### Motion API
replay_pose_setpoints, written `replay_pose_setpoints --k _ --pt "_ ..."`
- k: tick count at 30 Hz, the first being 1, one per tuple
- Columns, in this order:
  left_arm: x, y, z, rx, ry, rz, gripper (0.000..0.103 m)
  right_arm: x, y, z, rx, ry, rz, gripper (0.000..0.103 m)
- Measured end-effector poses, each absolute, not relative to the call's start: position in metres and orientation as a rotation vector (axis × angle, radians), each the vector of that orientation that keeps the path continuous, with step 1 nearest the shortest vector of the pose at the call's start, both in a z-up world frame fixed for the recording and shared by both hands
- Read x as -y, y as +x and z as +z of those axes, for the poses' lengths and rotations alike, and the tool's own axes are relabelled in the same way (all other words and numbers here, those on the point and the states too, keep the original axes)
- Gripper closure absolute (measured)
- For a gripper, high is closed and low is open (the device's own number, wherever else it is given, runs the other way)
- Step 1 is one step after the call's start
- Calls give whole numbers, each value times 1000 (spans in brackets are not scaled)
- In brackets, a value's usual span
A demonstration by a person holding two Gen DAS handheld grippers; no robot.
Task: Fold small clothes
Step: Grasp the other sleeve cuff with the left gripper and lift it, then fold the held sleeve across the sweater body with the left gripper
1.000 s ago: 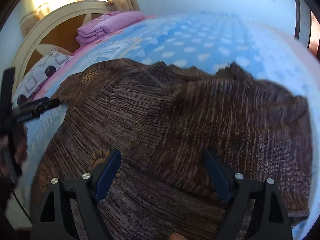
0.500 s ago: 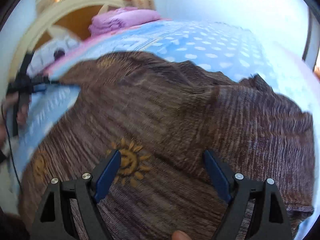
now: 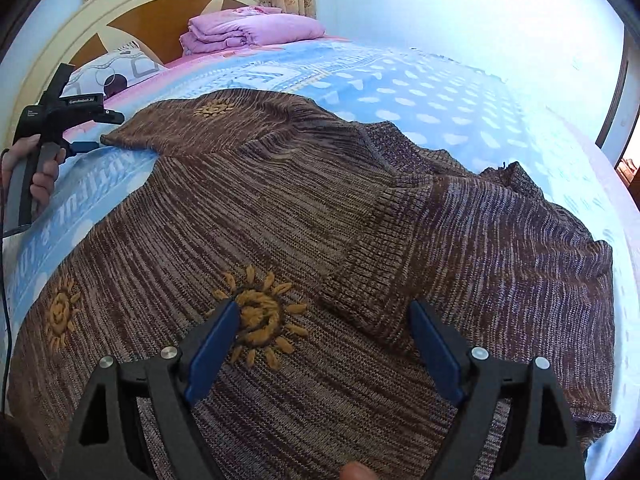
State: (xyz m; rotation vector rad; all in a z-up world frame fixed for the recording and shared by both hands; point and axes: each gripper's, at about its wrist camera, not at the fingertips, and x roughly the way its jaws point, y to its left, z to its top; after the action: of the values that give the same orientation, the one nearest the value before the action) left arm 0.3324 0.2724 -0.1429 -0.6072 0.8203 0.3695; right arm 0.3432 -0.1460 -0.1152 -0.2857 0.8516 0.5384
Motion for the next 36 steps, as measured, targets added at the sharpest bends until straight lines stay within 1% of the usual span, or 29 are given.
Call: replay_pose_setpoints --k 2,4,5,6,7,10,15,21,28,36 --pt "-273 335 -142 -808 -608 361 36 145 343 -115 -849 -289 535 16" --pt "-275 339 -143 -811 -612 347 63 145 343 -115 -847 -291 533 16" --pt "-275 340 -144 -813 -618 341 70 145 343 -115 -846 -291 532 16" --pt "-277 342 -145 -819 -625 336 84 144 344 -115 -845 -291 532 15" --pt "-278 343 -145 -825 -634 332 90 144 344 -115 -845 -291 531 15" --pt "-276 342 -139 -802 -629 323 94 145 343 -115 -842 -291 530 15" --pt "-254 344 -113 -763 -546 263 94 145 343 -116 -842 -290 530 15" --pt "-221 349 -84 -741 -526 167 94 146 342 -115 -838 -288 526 14" --pt "-162 357 -53 -718 -518 34 94 147 341 -115 -833 -283 521 14" --pt "-90 366 -44 -725 -494 -111 94 152 341 -113 -830 -250 518 14"
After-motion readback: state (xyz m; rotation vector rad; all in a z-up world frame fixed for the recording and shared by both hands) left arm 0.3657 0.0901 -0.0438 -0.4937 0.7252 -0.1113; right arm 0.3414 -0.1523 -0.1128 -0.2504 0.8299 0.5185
